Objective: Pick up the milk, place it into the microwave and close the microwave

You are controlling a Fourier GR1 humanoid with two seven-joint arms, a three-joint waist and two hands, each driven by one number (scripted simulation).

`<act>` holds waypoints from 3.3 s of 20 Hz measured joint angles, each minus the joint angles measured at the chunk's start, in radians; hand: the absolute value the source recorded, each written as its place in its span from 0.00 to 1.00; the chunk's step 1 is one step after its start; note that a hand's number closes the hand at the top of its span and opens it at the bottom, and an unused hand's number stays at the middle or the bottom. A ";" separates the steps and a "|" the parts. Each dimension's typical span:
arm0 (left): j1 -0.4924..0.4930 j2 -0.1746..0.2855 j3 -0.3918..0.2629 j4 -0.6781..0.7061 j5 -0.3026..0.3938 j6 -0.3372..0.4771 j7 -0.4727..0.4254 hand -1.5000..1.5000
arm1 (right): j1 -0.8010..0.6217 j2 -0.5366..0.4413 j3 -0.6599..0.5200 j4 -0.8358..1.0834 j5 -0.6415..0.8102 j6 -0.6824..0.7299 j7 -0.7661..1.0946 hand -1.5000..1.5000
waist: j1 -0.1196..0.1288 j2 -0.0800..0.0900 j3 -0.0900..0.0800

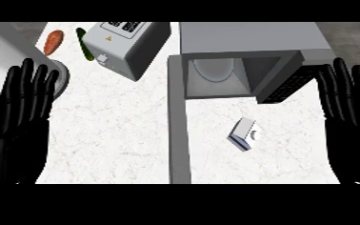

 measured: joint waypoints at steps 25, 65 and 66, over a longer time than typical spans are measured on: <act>0.472 -0.020 -0.014 -0.230 0.201 -0.069 -0.074 0.00 | 0.366 0.070 0.732 -0.119 0.796 -0.715 0.185 0.00 | 0.059 0.010 0.021; 0.907 -0.033 0.245 -0.236 0.423 -0.449 -0.374 0.00 | 0.082 -0.013 0.243 0.647 0.231 -0.779 -0.274 0.00 | 0.062 0.013 0.023; 0.901 -0.031 0.260 -0.227 0.434 -0.455 -0.372 0.00 | 0.083 -0.015 0.235 0.662 0.212 -0.760 -0.298 0.00 | 0.062 0.013 0.023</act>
